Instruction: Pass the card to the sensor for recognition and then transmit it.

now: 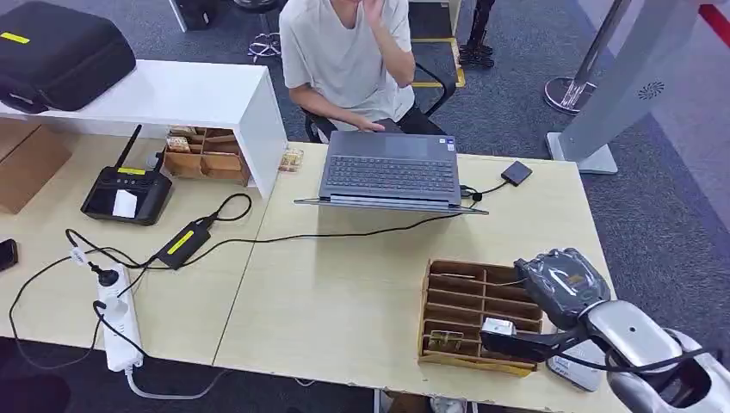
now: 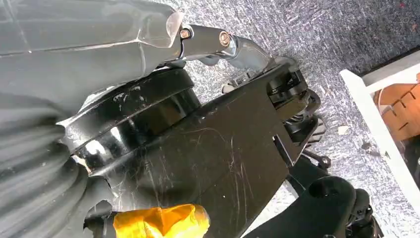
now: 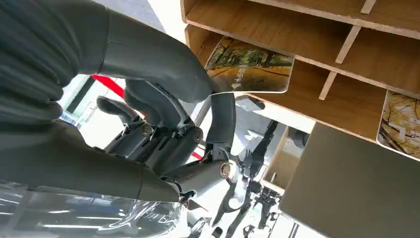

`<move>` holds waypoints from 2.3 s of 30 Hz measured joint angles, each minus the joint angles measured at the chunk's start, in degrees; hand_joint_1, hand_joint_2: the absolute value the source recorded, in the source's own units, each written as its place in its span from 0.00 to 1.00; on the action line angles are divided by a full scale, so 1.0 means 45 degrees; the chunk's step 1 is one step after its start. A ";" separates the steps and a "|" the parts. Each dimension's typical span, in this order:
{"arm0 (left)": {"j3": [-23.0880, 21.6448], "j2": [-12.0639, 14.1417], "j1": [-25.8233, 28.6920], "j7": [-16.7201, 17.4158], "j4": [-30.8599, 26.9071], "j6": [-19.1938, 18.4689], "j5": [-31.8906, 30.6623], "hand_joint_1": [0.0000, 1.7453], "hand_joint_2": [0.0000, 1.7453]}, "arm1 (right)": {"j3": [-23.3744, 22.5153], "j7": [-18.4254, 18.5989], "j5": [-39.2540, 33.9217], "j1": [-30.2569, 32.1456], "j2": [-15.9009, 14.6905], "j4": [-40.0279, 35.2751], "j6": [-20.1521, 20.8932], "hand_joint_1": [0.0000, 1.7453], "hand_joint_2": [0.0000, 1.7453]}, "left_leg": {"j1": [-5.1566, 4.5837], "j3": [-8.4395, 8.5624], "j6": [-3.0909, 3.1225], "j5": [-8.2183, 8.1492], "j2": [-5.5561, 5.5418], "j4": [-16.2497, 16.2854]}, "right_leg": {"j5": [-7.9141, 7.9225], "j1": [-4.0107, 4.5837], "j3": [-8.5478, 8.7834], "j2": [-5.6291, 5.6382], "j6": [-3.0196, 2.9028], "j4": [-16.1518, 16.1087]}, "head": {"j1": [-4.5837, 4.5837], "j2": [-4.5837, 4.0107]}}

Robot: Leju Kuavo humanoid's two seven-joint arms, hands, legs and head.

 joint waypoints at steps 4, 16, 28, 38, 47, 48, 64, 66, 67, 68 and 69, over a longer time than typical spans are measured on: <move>0.0000 0.0000 0.0000 0.0000 0.0000 0.0000 0.0058 0.00 1.00 | 0.0000 -0.0141 -0.0180 -0.0003 0.0000 0.0000 -0.0044 1.00 1.00 | 0.0000 0.0000 0.0000 0.0000 0.0000 0.0000 | 0.0000 0.0000 0.0000 0.0000 0.0000 0.0000 | -0.0005 0.0000; 0.0000 0.0005 0.0050 -0.0228 0.0000 0.0063 0.0063 0.00 1.00 | 0.0000 -0.0248 -0.0247 -0.0033 0.0000 -0.0015 -0.0346 1.00 1.00 | 0.0000 0.0001 0.0000 0.0000 0.0000 0.0000 | 0.0000 0.0000 -0.0001 0.0000 0.0000 0.0000 | -0.0005 0.0000; 0.0000 0.0015 0.0019 -0.0010 0.0000 0.0053 0.0082 0.00 1.00 | -0.0117 -0.0461 0.0603 0.0347 0.0267 -0.0408 -0.1758 1.00 1.00 | 0.0000 0.0000 0.0000 0.0000 0.0002 0.0000 | 0.0000 0.0000 -0.0001 0.0000 0.0000 0.0000 | 0.0000 0.0000; 0.0000 0.0015 0.0006 0.0019 0.0000 0.0053 0.0102 0.00 1.00 | -0.0505 -0.0456 0.0943 0.0817 0.0345 -0.0840 -0.2186 1.00 1.00 | 0.0001 0.0002 0.0000 0.0000 0.0005 0.0000 | 0.0000 0.0000 -0.0001 0.0003 0.0000 0.0000 | -0.0005 0.0000; 0.0000 0.0015 0.0007 0.0019 0.0000 0.0053 0.0102 0.00 1.00 | -0.0627 -0.0461 0.1015 0.0997 0.0432 -0.0933 -0.2307 1.00 1.00 | 0.0001 0.0002 0.0000 0.0000 0.0005 0.0000 | 0.0000 0.0000 -0.0001 0.0003 0.0000 0.0000 | 0.0000 0.0000; 0.0000 0.0015 0.0007 0.0019 0.0000 0.0053 0.0102 0.00 1.00 | -0.0631 -0.0461 0.1030 0.1004 0.0437 -0.0937 -0.2336 1.00 1.00 | 0.0000 0.0002 0.0000 0.0000 0.0005 0.0000 | 0.0000 0.0000 0.0000 0.0003 0.0000 0.0000 | 0.0000 0.0000; 0.0000 -0.0005 -0.0008 0.0146 0.0000 0.0044 -0.0340 0.00 1.00 | -0.1550 -0.1015 0.2890 0.1686 0.2283 -0.1030 -0.6241 1.00 1.00 | 0.0004 0.0001 -0.0001 0.0001 0.0005 -0.0002 | -0.0001 0.0002 -0.0001 0.0003 -0.0001 0.0002 | 0.0000 0.0000; 0.0000 -0.0005 -0.0014 0.0160 0.0000 0.0044 -0.0355 0.00 1.00 | -0.1622 -0.1015 0.2895 0.1716 0.2424 -0.1030 -0.6261 1.00 1.00 | 0.0003 0.0001 -0.0001 0.0001 0.0007 -0.0002 | 0.0000 0.0001 0.0000 0.0005 0.0000 0.0002 | 0.0000 0.0000; 0.0000 -0.0010 -0.0014 0.0165 0.0000 0.0044 -0.0355 0.00 1.00 | -0.1642 -0.1020 0.2895 0.1732 0.2491 -0.1025 -0.6261 1.00 1.00 | 0.0002 0.0002 -0.0001 0.0001 0.0007 -0.0002 | 0.0000 0.0001 -0.0001 0.0005 0.0000 0.0001 | 0.0000 0.0000; 0.0000 -0.0005 -0.0016 0.0165 0.0000 0.0044 -0.0355 0.00 1.00 | -0.1666 -0.1020 0.2895 0.1742 0.2545 -0.1025 -0.6261 1.00 1.00 | 0.0001 0.0001 -0.0001 0.0001 0.0005 -0.0001 | 0.0000 0.0000 -0.0001 0.0005 0.0000 0.0000 | 0.0000 0.0000; 0.0000 -0.0010 -0.0015 0.0170 0.0000 0.0044 -0.0355 0.00 1.00 | -0.1705 -0.1025 0.2900 0.1745 0.2579 -0.1025 -0.6275 1.00 1.00 | 0.0001 0.0001 0.0000 0.0001 0.0004 -0.0001 | 0.0000 0.0000 -0.0001 0.0004 0.0000 0.0000 | 0.0000 0.0000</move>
